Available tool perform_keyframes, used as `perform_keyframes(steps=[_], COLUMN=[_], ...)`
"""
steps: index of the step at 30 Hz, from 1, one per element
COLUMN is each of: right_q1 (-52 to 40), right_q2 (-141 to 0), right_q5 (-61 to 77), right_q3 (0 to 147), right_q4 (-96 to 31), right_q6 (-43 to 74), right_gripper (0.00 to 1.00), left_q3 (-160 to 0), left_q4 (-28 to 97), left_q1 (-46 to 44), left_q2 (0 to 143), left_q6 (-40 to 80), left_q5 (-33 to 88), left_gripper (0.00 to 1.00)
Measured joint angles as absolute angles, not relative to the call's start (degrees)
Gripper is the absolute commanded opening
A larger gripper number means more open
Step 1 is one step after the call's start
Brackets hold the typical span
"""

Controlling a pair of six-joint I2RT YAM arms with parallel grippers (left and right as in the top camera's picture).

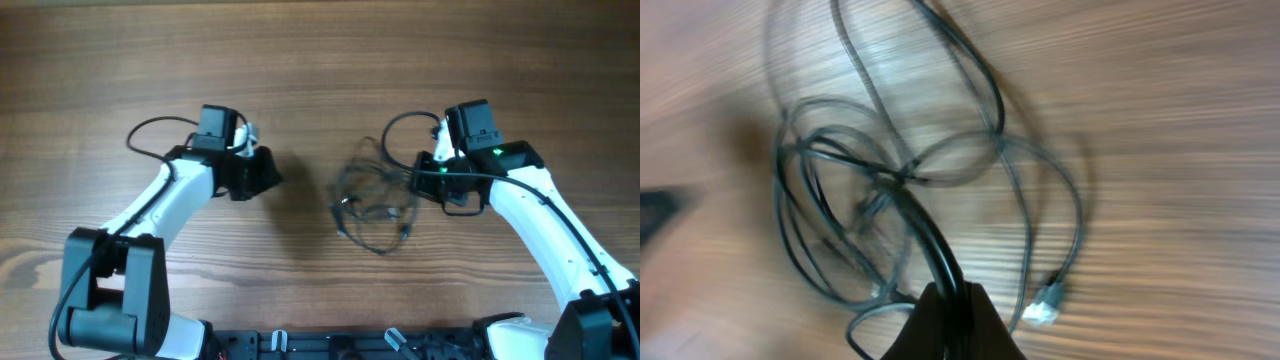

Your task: Untangle cables

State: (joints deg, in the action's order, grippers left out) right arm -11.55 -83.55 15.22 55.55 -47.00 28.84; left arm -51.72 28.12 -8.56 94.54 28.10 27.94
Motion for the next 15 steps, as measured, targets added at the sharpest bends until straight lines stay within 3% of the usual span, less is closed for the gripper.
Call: perform_keyframes(steps=[6, 9, 10, 11, 13, 14, 15], right_q1=[-11.1, -11.1, -11.1, -11.0, -11.0, -11.0, -11.1], right_q2=[-83.5, -83.5, -83.5, -83.5, -83.5, -83.5, -83.5], right_q5=[2.3, -0.4, -0.4, 1.1, 5.8, 8.6, 14.0], right_q3=[55.5, 55.5, 55.5, 55.5, 55.5, 55.5, 55.5], right_q4=[-49.6, -49.6, -49.0, -47.6, -44.6, -43.1, -41.3], right_q6=[30.0, 30.5, 30.5, 29.1, 26.1, 23.1, 22.1], right_gripper=[0.24, 0.12, 0.12, 0.12, 0.11, 0.1, 0.12], left_q3=[-51.7, -51.7, -51.7, -51.7, -51.7, -51.7, -51.7], left_q4=[28.1, 28.1, 28.1, 28.0, 27.4, 26.9, 25.8], left_q1=[-5.2, -5.2, -5.2, -5.2, -5.2, -5.3, -5.5], left_q2=[94.5, 94.5, 94.5, 94.5, 94.5, 94.5, 94.5], left_q6=[28.1, 28.1, 28.1, 28.1, 27.9, 27.7, 27.7], left_q5=[24.4, 24.1, 24.4, 25.3, 27.5, 28.5, 30.7], left_gripper=[0.04, 0.04, 0.09, 0.26, 0.45, 0.6, 0.64])
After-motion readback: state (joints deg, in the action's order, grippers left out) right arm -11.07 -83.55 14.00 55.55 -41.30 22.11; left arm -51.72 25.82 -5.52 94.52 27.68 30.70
